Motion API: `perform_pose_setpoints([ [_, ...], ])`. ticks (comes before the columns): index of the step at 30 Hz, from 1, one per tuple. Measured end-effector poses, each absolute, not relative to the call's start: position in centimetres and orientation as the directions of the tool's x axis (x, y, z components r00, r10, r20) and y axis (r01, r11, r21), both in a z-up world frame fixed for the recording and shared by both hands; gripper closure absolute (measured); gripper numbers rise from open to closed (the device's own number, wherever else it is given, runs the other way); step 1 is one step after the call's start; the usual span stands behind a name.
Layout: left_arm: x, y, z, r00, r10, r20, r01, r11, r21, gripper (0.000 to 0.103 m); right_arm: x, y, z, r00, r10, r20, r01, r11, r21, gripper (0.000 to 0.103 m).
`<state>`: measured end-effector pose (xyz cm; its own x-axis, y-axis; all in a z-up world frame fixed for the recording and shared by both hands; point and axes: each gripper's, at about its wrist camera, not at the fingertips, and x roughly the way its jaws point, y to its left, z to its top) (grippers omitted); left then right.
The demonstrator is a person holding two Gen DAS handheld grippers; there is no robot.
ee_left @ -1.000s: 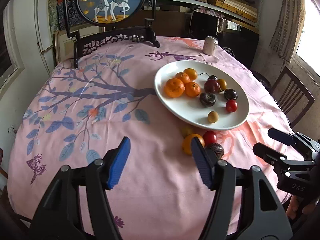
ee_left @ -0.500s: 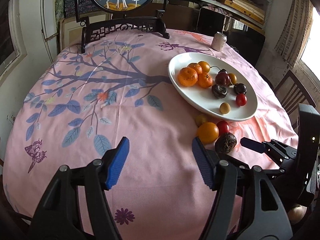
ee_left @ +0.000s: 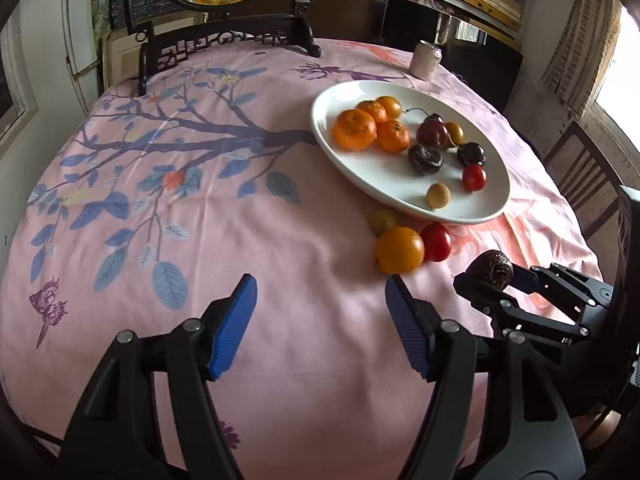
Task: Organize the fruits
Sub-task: 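Grasp a wrinkled passion fruit with the right tool while the left tool grasps an orange, then place the passion fruit on the plate with the right tool while the left places the orange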
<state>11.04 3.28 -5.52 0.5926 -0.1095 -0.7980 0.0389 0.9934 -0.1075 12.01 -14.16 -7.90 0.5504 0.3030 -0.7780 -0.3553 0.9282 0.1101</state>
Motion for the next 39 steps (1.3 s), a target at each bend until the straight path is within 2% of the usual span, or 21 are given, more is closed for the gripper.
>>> perform_pose_setpoints([
  [8,13.7,-0.9,-7.7,0.530,-0.111,-0.841,0.074,0.994,-0.085,0.032,11.3,-18.6,-8.4,0.543,0.340,-0.768,-0.302,0.932,0.199,0.064],
  [12,14.8,-1.6,-8.0,0.527,-0.101,-0.844,0.058,0.995,-0.083,0.036,11.3,-19.9,-8.3,0.547,0.348,-0.761,-0.291,0.932,0.217,0.064],
  [15,15.5,-2.0,-8.4,0.514,-0.096,-0.852,0.054,0.995,-0.079,0.048,11.3,-20.6,-8.2,0.549,0.356,-0.756,-0.286,0.930,0.231,0.064],
  [17,16.0,-2.2,-8.9,0.500,-0.104,-0.860,0.055,0.995,-0.088,0.059,11.3,-20.8,-8.3,0.549,0.361,-0.753,-0.285,0.929,0.237,0.064],
  [20,16.3,-2.4,-8.9,0.507,-0.106,-0.856,0.057,0.994,-0.089,0.065,11.3,-20.9,-8.2,0.548,0.366,-0.753,-0.286,0.927,0.243,0.064],
  [39,13.6,-1.5,-6.3,0.564,-0.144,-0.813,0.082,0.990,-0.118,0.065,10.3,-19.2,-6.7,0.564,0.359,-0.744,-0.312,0.927,0.211,0.064],
])
